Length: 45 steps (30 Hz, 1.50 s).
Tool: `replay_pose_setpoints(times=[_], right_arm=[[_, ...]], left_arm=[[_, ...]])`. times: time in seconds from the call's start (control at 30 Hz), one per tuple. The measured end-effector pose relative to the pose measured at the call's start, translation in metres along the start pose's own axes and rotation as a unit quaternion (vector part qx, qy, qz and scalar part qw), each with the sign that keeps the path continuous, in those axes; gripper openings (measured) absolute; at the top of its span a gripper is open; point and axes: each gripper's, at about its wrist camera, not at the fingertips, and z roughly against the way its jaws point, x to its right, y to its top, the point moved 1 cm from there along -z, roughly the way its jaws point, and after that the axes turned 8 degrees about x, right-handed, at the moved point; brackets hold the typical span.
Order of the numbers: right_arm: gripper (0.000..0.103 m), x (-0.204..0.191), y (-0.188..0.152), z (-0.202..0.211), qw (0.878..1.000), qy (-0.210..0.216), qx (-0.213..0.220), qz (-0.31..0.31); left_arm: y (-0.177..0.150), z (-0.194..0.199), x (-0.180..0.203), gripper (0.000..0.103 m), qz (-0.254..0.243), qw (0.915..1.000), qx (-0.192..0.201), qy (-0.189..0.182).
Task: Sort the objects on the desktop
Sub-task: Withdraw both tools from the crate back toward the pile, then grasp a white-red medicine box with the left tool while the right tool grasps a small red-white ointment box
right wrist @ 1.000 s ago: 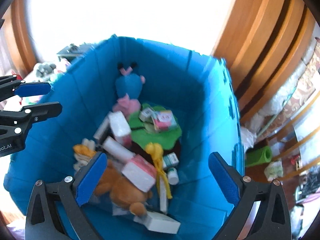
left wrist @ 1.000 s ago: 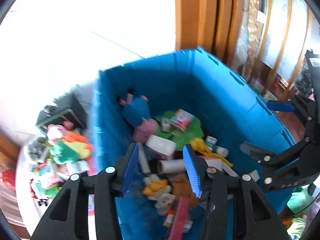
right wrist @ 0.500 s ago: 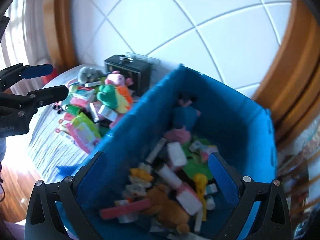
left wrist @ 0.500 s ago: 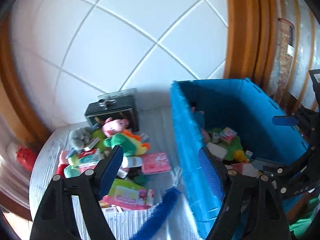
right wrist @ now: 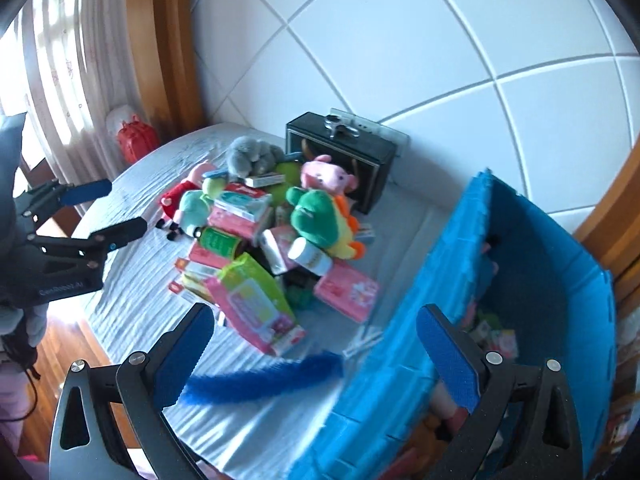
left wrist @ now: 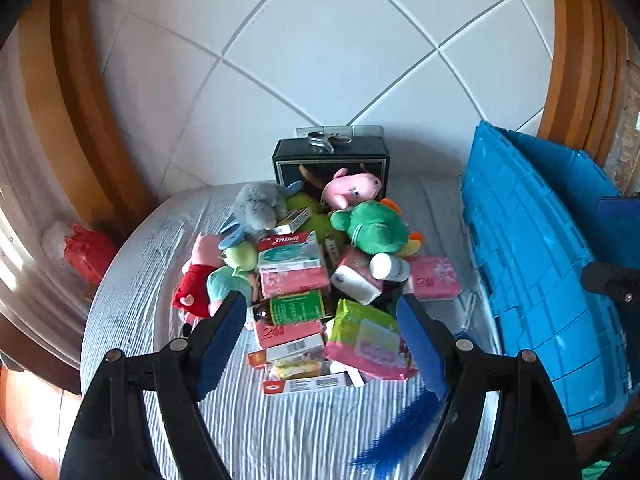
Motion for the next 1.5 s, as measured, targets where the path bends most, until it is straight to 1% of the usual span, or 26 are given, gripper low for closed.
replay_pose_setpoints(times=[0.1,0.27,0.37,0.5,0.57,0.67,0.83,0.93,0.97,1.0,1.03,1.07,1.13,1.17,1.23,1.27,1.37,1.4,1.43,1.47,1.5], right_arm=[[0.103,-0.018,0.001,-0.019,1.000,0.009,-0.008,-0.020],[0.103,-0.043,-0.009,-0.043,0.999,0.000,-0.015,-0.046],[0.103,-0.053,-0.025,-0.071,0.997,0.003,-0.024,-0.071],[0.103,-0.048,-0.061,-0.126,0.991,-0.031,-0.049,-0.122],[0.103,-0.041,-0.082,-0.152,0.985,-0.050,-0.067,-0.149],[0.103,-0.033,-0.115,-0.179,0.976,-0.060,-0.098,-0.183],[0.103,-0.031,-0.165,-0.208,0.960,-0.070,-0.150,-0.225],[0.103,-0.033,-0.183,-0.215,0.955,-0.073,-0.164,-0.236],[0.103,-0.034,-0.185,-0.216,0.958,-0.067,-0.165,-0.224],[0.103,-0.033,-0.187,-0.217,0.958,-0.067,-0.165,-0.225],[0.103,-0.033,-0.189,-0.217,0.958,-0.069,-0.165,-0.225],[0.103,-0.032,-0.190,-0.218,0.958,-0.073,-0.165,-0.224],[0.103,-0.031,-0.191,-0.219,0.959,-0.080,-0.165,-0.218],[0.103,-0.030,-0.191,-0.220,0.959,-0.083,-0.164,-0.213],[0.103,-0.029,-0.192,-0.223,0.961,-0.085,-0.162,-0.209],[0.103,-0.029,-0.193,-0.225,0.962,-0.084,-0.161,-0.206],[0.102,-0.029,-0.192,-0.233,0.964,-0.089,-0.159,-0.195],[0.101,-0.028,-0.191,-0.235,0.964,-0.093,-0.156,-0.193],[0.092,-0.026,-0.190,-0.238,0.964,-0.095,-0.157,-0.192],[0.079,-0.024,-0.189,-0.242,0.963,-0.092,-0.158,-0.196],[0.073,-0.020,-0.187,-0.247,0.962,-0.090,-0.161,-0.203]], left_arm=[[-0.021,-0.025,-0.028,0.077,0.006,0.9997,-0.021,-0.007],[-0.065,-0.076,-0.065,0.077,0.006,0.9979,-0.058,-0.030],[-0.097,-0.109,-0.080,0.077,0.006,0.9954,-0.083,-0.047],[-0.141,-0.149,-0.090,0.077,0.012,0.9881,-0.128,-0.085],[-0.159,-0.162,-0.090,0.077,0.005,0.9849,-0.143,-0.098],[-0.180,-0.177,-0.085,0.077,-0.018,0.9807,-0.154,-0.118],[-0.200,-0.192,-0.064,0.077,-0.085,0.9746,-0.155,-0.138],[-0.206,-0.202,-0.049,0.077,-0.116,0.9688,-0.158,-0.152],[-0.208,-0.207,-0.044,0.077,-0.124,0.9667,-0.161,-0.156],[-0.208,-0.209,-0.037,0.077,-0.140,0.9671,-0.151,-0.150],[-0.209,-0.213,-0.032,0.077,-0.150,0.9647,-0.154,-0.152],[-0.211,-0.218,-0.028,0.077,-0.150,0.9620,-0.166,-0.157],[-0.218,-0.228,-0.024,0.067,-0.134,0.9575,-0.190,-0.171],[-0.221,-0.230,-0.023,0.057,-0.129,0.9572,-0.195,-0.170],[-0.225,-0.226,-0.024,0.054,-0.131,0.9628,-0.183,-0.150],[-0.226,-0.225,-0.027,0.053,-0.119,0.9652,-0.184,-0.142],[-0.230,-0.218,-0.051,0.052,-0.050,0.9733,-0.191,-0.117],[-0.233,-0.216,-0.062,0.048,-0.024,0.9754,-0.194,-0.102],[-0.235,-0.214,-0.073,0.047,-0.001,0.9757,-0.200,-0.089],[-0.238,-0.213,-0.082,0.046,0.019,0.9758,-0.203,-0.079],[-0.240,-0.212,-0.093,0.046,0.040,0.9753,-0.205,-0.072]])
